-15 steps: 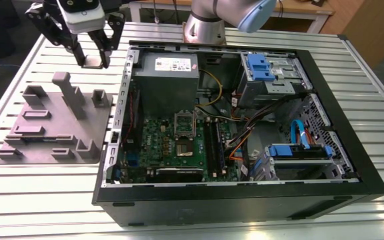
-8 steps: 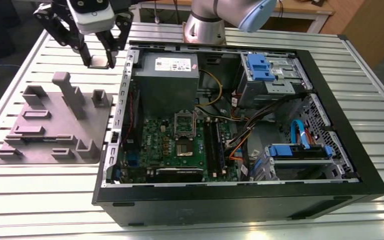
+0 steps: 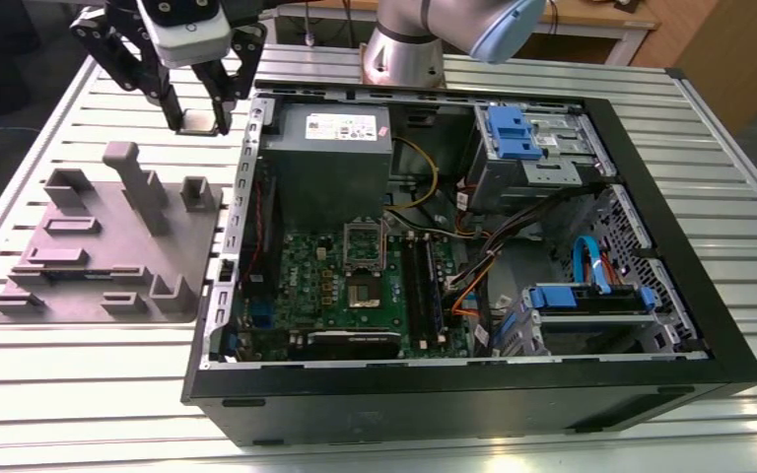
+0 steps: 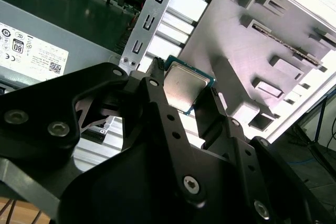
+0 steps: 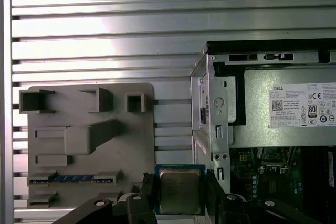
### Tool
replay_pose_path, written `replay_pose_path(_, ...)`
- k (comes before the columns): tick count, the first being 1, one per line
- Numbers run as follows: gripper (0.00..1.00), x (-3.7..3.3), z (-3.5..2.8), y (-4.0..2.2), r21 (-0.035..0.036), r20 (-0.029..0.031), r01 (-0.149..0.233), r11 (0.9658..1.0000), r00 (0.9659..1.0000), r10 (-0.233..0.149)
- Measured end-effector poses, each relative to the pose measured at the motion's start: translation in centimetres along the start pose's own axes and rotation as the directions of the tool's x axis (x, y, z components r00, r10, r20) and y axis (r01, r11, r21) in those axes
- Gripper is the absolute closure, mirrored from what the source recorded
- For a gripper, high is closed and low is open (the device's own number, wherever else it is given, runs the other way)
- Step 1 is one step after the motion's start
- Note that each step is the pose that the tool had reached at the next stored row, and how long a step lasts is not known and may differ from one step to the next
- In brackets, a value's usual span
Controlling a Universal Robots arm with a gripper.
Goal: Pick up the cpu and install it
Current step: 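Pick up the cpu and move it towards the insertion slot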
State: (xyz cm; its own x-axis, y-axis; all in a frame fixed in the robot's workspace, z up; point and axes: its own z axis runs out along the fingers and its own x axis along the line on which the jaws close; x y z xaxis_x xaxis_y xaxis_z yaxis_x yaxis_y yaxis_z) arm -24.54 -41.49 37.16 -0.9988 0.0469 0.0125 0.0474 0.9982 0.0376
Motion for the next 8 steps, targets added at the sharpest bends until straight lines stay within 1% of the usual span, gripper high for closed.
replay_pose_path(5, 0.53, -0.15, 0.0, 0.01, 0.0, 0.0, 0.0, 1.0, 1.0, 0.0)
replay_pose_path(8, 0.53, -0.38, 0.0, 0.02, 0.0, 0.0, 0.0, 1.0, 1.0, 0.0)
